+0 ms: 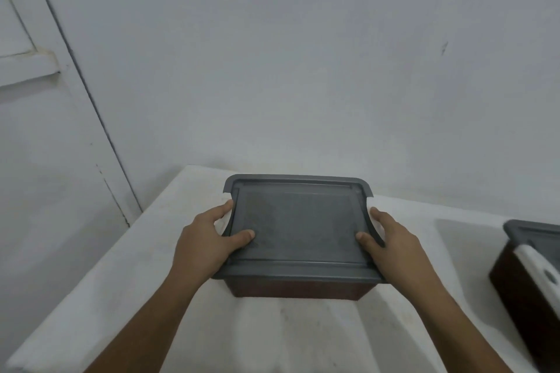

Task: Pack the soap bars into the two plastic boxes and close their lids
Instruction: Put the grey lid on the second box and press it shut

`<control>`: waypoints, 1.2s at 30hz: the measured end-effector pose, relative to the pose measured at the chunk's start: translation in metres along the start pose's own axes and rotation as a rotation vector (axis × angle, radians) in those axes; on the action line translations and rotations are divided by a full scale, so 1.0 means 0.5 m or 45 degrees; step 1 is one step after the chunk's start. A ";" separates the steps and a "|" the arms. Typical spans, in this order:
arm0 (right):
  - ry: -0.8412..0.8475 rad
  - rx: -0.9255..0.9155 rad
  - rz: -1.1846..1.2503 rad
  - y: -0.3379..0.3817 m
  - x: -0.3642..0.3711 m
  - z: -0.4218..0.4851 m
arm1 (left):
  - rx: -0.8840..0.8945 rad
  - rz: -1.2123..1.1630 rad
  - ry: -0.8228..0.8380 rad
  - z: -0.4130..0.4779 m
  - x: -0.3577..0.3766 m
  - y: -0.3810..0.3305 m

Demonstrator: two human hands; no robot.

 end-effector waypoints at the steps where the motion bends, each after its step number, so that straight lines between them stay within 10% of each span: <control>1: -0.009 0.012 -0.007 -0.018 -0.020 -0.009 | 0.016 -0.001 0.010 -0.011 0.017 -0.017; 36: -0.045 0.003 -0.591 -0.219 -0.218 -0.109 | 0.236 0.028 0.150 -0.135 0.204 -0.219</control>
Point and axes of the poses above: each hand's wrist, its own z-axis towards the middle knuckle, its own x-axis out of the palm, y = z × x, the point moved 2 cm from there along z, towards the middle knuckle, and after that the axes turned 11 degrees about z, right-handed, at the moved point
